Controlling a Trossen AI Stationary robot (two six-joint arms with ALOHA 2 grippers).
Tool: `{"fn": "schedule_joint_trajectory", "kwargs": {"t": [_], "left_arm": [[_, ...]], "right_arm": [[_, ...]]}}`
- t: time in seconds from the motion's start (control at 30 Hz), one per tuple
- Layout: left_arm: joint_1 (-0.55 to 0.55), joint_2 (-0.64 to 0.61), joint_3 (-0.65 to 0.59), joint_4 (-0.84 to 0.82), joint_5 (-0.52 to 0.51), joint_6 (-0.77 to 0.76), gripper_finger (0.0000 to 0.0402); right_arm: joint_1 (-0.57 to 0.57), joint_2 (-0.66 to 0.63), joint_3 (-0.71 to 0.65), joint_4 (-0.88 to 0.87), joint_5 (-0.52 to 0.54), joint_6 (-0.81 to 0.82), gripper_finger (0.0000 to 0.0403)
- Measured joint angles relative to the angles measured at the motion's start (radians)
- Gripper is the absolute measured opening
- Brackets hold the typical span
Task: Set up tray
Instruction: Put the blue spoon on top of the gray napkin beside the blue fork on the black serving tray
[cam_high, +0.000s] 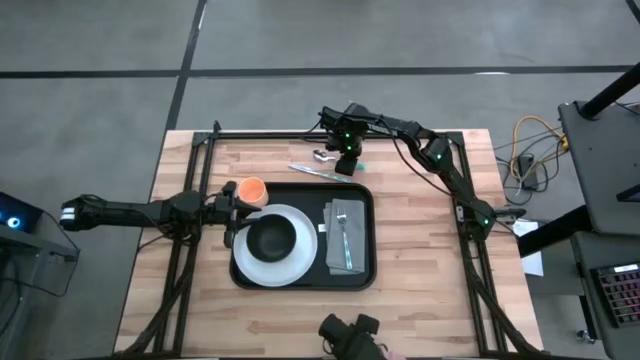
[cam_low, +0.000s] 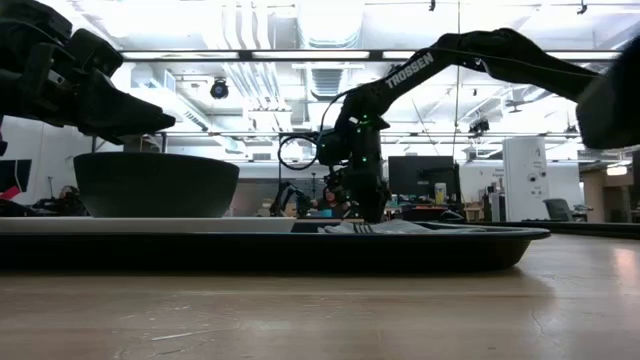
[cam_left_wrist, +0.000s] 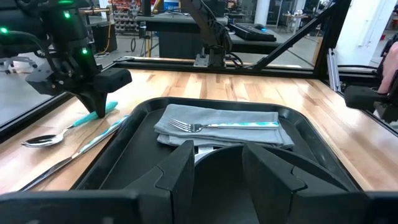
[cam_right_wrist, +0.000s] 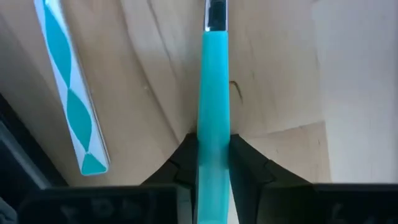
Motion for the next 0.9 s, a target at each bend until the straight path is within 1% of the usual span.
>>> {"fn": "schedule_joint_trajectory", "kwargs": {"t": [0.1, 0.2, 0.5, 0.67, 0.9], "left_arm": [[0.0, 0.0, 0.0, 0.0, 0.0, 0.0, 0.0118], [0.0, 0.0, 0.001, 0.0, 0.0, 0.0, 0.0118], [0.0, 0.0, 0.001, 0.0, 0.0, 0.0, 0.0118], [0.0, 0.0, 0.0, 0.0, 0.0, 0.0, 0.0118], [0.0, 0.0, 0.0, 0.0, 0.0, 0.0, 0.0118]], "right_arm": [[0.0, 0.0, 0.025, -0.015, 0.001, 0.037, 0.0042], [0.0, -0.017, 0.046, -0.062, -0.001, 0.112, 0.0042], [0.038, -0.11, 0.047, -0.105, -0.003, 0.317, 0.0042], [0.096, -0.143, 0.035, -0.139, -0.004, 0.443, 0.0042], [0.218, -0.155, 0.029, -0.143, -0.005, 0.615, 0.0042]]}}
